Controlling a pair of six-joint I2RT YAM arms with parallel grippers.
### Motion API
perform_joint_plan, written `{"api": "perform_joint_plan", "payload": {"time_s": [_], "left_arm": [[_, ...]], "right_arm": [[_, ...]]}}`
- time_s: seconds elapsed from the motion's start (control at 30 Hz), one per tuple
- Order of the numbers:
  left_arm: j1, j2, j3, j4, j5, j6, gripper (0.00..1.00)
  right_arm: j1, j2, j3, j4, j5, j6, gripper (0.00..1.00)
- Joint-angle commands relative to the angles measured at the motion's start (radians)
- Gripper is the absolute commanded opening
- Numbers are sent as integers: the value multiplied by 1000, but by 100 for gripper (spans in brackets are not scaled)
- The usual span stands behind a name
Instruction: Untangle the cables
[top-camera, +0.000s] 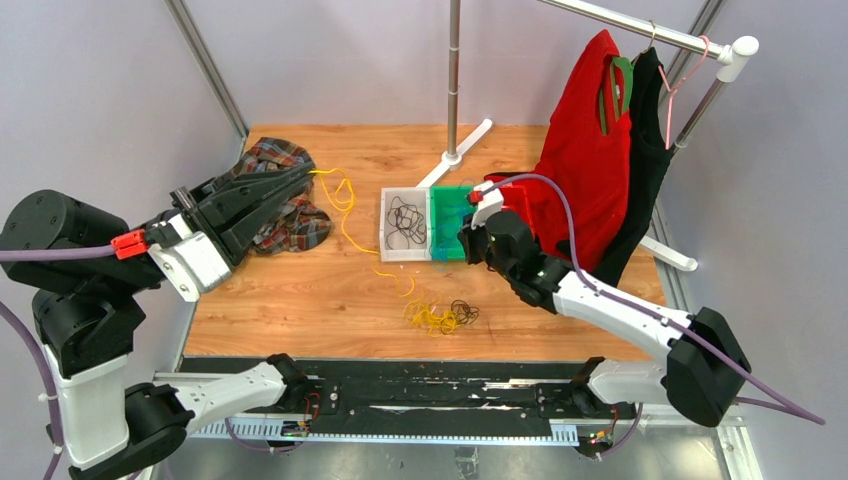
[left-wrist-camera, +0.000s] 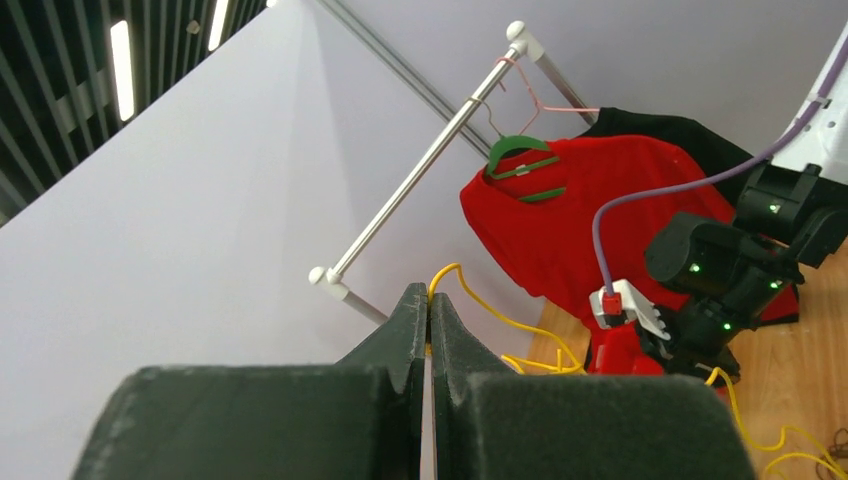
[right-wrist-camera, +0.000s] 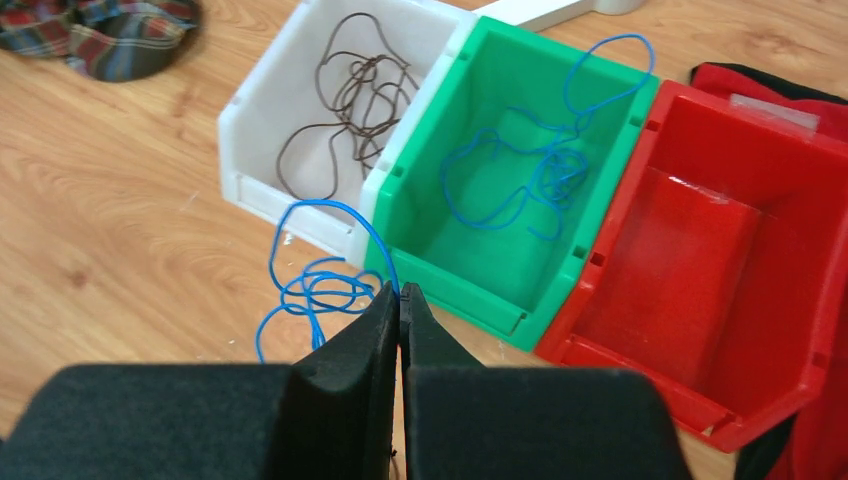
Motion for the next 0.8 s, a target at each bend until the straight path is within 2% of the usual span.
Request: {"api": "perform_joint_plan", "payload": {"time_s": [0.0, 0.53, 0.57, 0.77], "left_arm": [[-5, -19, -39, 14, -1, -10, 0], [-6, -19, -71, 15, -13, -107, 0], [-6, -15, -69, 16, -21, -116, 0], [-6, 3, -79, 47, -111, -155, 0]], "right_arm": [[-19, 44, 98, -21, 120, -60, 1], [-100, 368, 332, -42, 196, -165, 1], [-101, 378, 343, -46, 208, -170, 6], [-102, 314, 342, -50, 195, -155, 58]]}}
